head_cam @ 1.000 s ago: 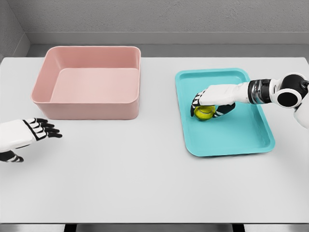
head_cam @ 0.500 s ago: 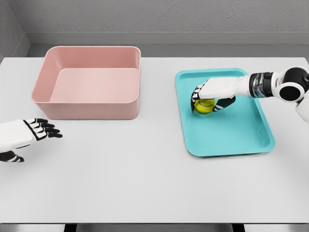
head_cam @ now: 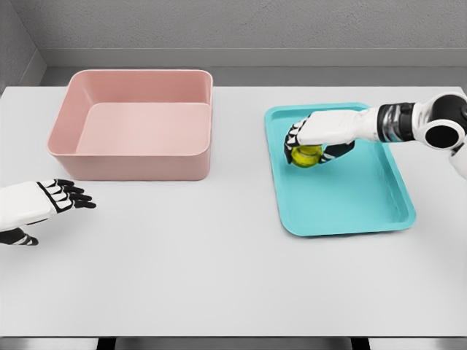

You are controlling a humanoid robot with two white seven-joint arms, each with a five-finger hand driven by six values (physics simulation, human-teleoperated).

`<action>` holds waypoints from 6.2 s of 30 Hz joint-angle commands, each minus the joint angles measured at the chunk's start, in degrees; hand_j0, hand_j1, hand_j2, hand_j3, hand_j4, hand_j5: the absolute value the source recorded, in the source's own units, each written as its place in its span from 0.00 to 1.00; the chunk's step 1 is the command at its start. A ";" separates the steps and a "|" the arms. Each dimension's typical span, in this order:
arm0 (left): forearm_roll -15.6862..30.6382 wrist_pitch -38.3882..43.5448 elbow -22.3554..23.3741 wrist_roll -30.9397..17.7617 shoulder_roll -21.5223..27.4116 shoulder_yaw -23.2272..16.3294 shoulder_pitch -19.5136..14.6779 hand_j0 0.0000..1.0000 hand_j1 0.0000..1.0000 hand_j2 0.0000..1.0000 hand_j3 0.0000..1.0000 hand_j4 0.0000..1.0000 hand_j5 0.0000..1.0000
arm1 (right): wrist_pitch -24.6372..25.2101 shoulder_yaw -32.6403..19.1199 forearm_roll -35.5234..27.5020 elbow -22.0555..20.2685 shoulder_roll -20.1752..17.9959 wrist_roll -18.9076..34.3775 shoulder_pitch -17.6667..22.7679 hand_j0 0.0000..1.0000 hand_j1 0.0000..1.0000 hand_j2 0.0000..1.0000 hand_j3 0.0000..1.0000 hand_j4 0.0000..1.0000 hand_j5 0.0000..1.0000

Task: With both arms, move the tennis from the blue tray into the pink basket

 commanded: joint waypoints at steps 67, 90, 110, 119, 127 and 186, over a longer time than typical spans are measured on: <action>0.55 0.06 2.02 0.09 -1.48 -0.18 -0.62 1.00 1.00 1.00 1.00 1.00 1.00 | 0.17 4.04 1.94 -13.63 11.40 -0.04 1.58 0.53 0.53 0.53 0.53 0.53 0.53; 0.47 0.06 2.02 0.09 -1.48 -0.18 -0.70 1.00 1.00 1.00 1.00 1.00 1.00 | 0.17 8.96 3.44 -8.62 22.21 -0.04 0.35 0.50 0.50 0.50 0.50 0.50 0.50; 0.47 0.06 2.02 0.09 -1.40 -0.18 -0.70 1.00 1.00 1.00 1.00 1.00 1.00 | 0.17 9.93 4.14 -3.43 25.38 -0.04 0.00 0.81 0.81 0.81 0.81 0.81 0.81; 0.47 0.06 1.93 0.09 -1.48 -0.18 -0.70 1.00 1.00 1.00 1.00 1.00 1.00 | 0.17 9.84 4.14 -3.26 25.47 -0.04 0.00 0.99 0.99 0.99 0.99 0.99 0.99; -0.24 0.06 1.14 0.01 -5.62 -0.18 -2.02 1.00 1.00 1.00 1.00 1.00 1.00 | 0.17 9.75 4.05 -3.43 24.06 -0.04 0.00 0.99 0.99 0.99 0.99 0.99 0.99; -6.04 0.06 -1.15 0.01 -20.99 -24.44 -25.40 1.00 1.00 1.00 1.00 1.00 1.00 | 0.17 -23.65 -1.13 -11.87 -7.58 -0.04 16.70 1.00 1.00 1.00 1.00 1.00 1.00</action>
